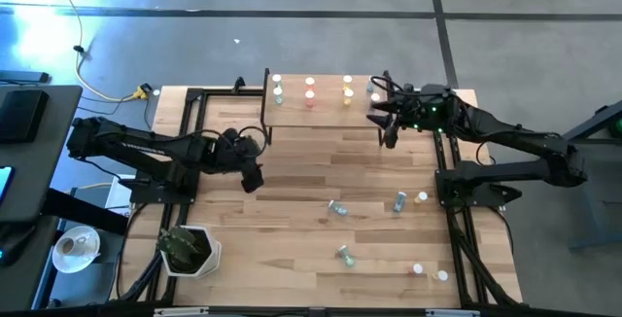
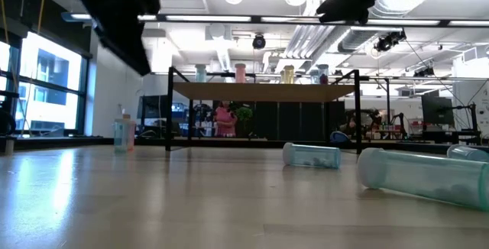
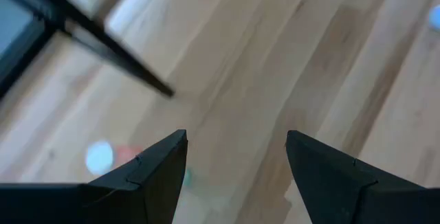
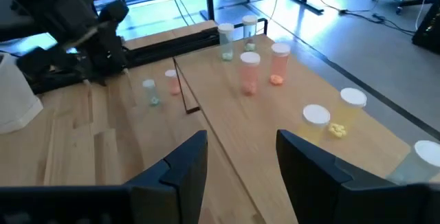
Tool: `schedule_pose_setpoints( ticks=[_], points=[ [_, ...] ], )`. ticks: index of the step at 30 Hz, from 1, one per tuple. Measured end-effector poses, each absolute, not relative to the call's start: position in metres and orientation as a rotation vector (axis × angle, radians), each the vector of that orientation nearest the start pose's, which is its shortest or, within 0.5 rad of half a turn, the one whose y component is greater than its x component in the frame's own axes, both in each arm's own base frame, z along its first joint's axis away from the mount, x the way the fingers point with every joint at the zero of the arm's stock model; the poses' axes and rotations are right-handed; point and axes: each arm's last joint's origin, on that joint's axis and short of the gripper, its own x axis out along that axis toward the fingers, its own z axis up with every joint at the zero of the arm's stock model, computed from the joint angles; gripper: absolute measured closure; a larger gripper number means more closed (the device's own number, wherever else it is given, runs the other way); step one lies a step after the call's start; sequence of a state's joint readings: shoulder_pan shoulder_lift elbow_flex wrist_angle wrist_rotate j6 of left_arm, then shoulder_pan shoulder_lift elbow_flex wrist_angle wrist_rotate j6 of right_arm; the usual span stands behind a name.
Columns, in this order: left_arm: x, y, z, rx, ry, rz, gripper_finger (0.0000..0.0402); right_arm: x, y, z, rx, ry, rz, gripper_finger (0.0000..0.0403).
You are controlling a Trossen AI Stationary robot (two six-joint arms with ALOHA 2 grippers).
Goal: Pick and place medicine bottles onto shelf by color
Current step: Align the green pill bottle with the green bottle on the shelf
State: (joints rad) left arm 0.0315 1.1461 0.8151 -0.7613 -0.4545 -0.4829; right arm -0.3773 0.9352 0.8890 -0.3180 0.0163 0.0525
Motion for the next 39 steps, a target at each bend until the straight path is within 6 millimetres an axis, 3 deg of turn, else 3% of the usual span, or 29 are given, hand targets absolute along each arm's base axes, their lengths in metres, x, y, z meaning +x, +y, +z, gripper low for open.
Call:
schedule_pose_setpoints(
  ticks=[7,18,30,39],
  points=[
    [0.192,0.011,0.205,-0.303,0.985,0.754,0.0163,0.188,-0.073,0.33,0.109,0.352,-0.413,0.0237],
    [0.172,-0.012,0.171,-0.382,1.003,0.827,0.0163,0.188,-0.073,0.33,0.103,0.354,-0.414,0.0237],
    [0.148,-0.025,0.135,-0.359,0.841,0.947,0.0163,0.188,-0.073,0.33,0.102,0.355,-0.414,0.0237],
    [0.137,-0.02,0.106,-0.378,0.668,0.949,0.0163,0.188,-0.073,0.33,0.102,0.354,-0.414,0.0237]
  ],
)
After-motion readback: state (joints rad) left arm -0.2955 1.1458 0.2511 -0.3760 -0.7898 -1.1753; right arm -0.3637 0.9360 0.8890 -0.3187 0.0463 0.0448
